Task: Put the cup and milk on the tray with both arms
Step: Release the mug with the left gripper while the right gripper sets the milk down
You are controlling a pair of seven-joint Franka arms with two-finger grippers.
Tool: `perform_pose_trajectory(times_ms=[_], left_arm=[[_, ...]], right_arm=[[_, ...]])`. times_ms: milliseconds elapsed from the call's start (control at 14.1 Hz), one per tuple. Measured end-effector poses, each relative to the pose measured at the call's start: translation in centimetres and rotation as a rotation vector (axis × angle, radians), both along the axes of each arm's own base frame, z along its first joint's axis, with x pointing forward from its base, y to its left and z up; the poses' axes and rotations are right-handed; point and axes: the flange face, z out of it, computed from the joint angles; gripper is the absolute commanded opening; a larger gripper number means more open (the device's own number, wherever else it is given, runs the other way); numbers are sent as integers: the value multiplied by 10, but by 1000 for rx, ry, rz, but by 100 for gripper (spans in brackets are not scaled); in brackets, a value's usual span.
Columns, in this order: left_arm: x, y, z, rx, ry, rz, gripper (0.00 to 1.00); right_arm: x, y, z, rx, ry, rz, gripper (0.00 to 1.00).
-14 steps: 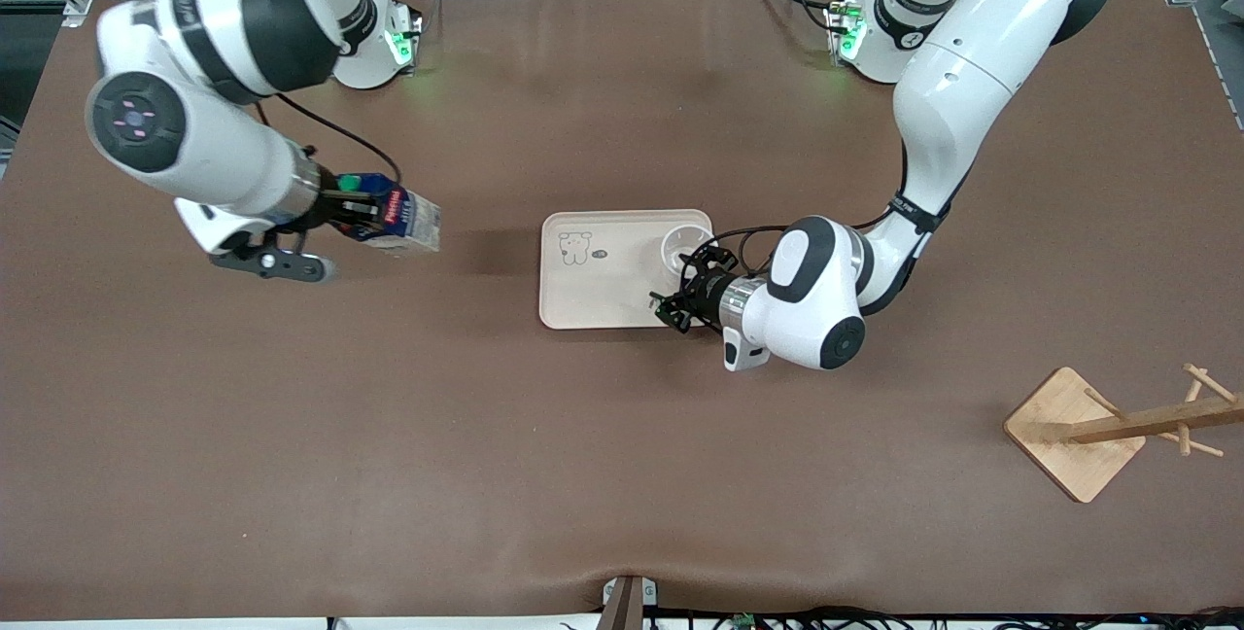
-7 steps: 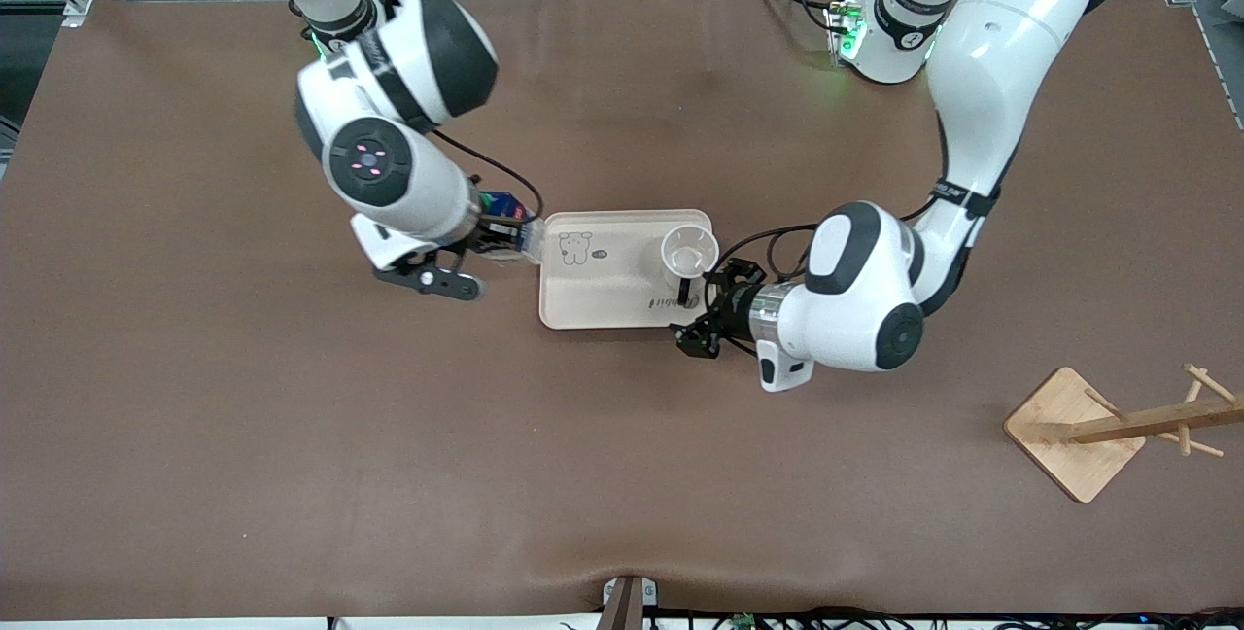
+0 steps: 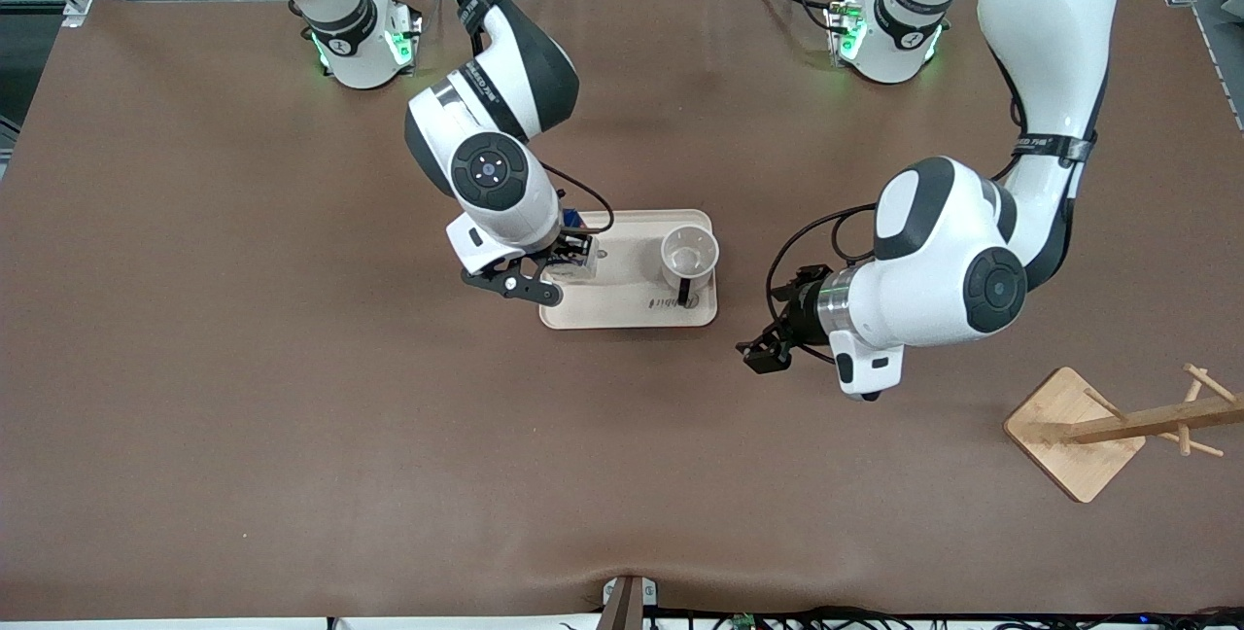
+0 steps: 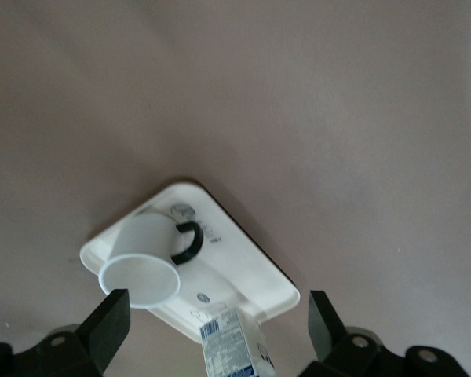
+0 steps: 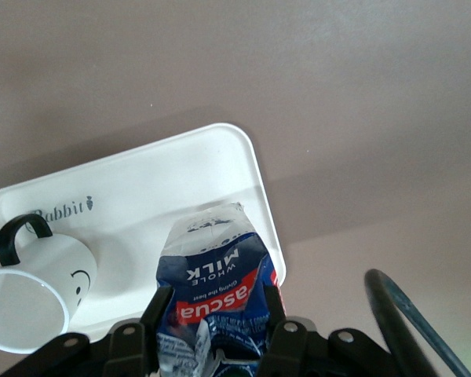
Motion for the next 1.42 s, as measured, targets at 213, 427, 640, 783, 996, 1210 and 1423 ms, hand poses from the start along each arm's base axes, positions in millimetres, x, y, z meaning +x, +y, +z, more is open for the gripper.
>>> perform_pose_trajectory(times_ms=[213, 427, 640, 783, 996, 1210, 1423], left_arm=[[6, 22, 11, 47, -36, -9, 100], [11, 54, 32, 69, -87, -60, 100], [16, 89, 48, 139, -144, -148, 100], [15, 99, 54, 204, -168, -211, 100], [12, 103, 65, 243, -188, -277, 100], [8, 123, 88, 277, -211, -333, 100], [-1, 136, 117, 314, -242, -370, 100]], right_arm=[[-11, 22, -17, -3, -17, 36, 0], [-19, 35, -29, -63, -57, 86, 23], [-21, 38, -29, -97, -85, 100, 100], [-20, 37, -31, -107, -88, 100, 100], [-13, 33, -26, -108, -97, 84, 100], [0, 14, 9, -146, -56, 46, 100], [24, -22, 63, -159, -41, -15, 100]])
